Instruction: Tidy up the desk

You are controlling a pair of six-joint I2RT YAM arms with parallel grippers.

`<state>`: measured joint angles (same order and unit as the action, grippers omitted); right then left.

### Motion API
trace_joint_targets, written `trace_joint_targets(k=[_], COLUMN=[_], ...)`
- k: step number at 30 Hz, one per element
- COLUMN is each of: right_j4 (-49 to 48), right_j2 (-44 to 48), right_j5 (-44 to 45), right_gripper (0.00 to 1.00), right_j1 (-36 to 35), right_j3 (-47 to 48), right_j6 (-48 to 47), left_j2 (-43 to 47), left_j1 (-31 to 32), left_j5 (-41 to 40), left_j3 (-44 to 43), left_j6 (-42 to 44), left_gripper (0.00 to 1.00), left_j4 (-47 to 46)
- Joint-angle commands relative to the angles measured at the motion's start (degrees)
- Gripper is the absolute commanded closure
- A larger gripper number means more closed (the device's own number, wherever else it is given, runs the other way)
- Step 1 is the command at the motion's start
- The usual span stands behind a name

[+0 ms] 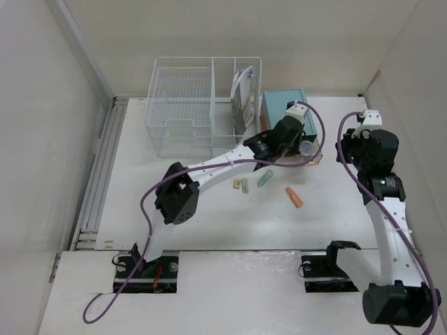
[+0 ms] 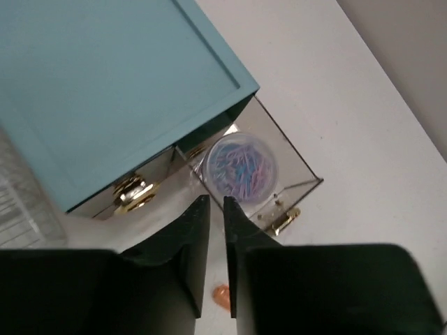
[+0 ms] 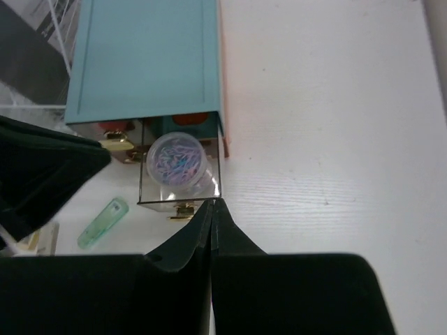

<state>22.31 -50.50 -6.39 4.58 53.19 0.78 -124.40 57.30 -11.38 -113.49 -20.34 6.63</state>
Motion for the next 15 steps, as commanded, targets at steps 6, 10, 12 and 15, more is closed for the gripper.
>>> trace_joint_targets(k=[6, 10, 12, 15], right_j4=[6.5, 8.6, 9.2, 9.2], right_j2=[-9.7, -17.9, -19.4, -21.1], right_j5=[-24.2, -27.0, -27.5, -27.5], right_gripper=[1.00, 1.00, 1.00, 1.00], right_j1=[1.0, 1.0, 1.0, 1.0], right_j3=[-0.1, 2.6, 2.6, 3.1], right_j6=[-4.6, -7.4, -7.5, -7.5], left_j2=[26.4, 31.8, 33.0, 34.4], left_j1=[4.0, 5.7, 5.7, 5.7], left_j5=[-8.4, -12.6, -14.8, -17.7], left_j3=[23.2, 37.1, 43.4, 50.3], left_j6=[0.1, -2.5, -3.9, -7.8], left_gripper=[1.00, 0.86, 0.69, 0.43], left_j4=[-9.1, -8.0, -8.0, -8.9])
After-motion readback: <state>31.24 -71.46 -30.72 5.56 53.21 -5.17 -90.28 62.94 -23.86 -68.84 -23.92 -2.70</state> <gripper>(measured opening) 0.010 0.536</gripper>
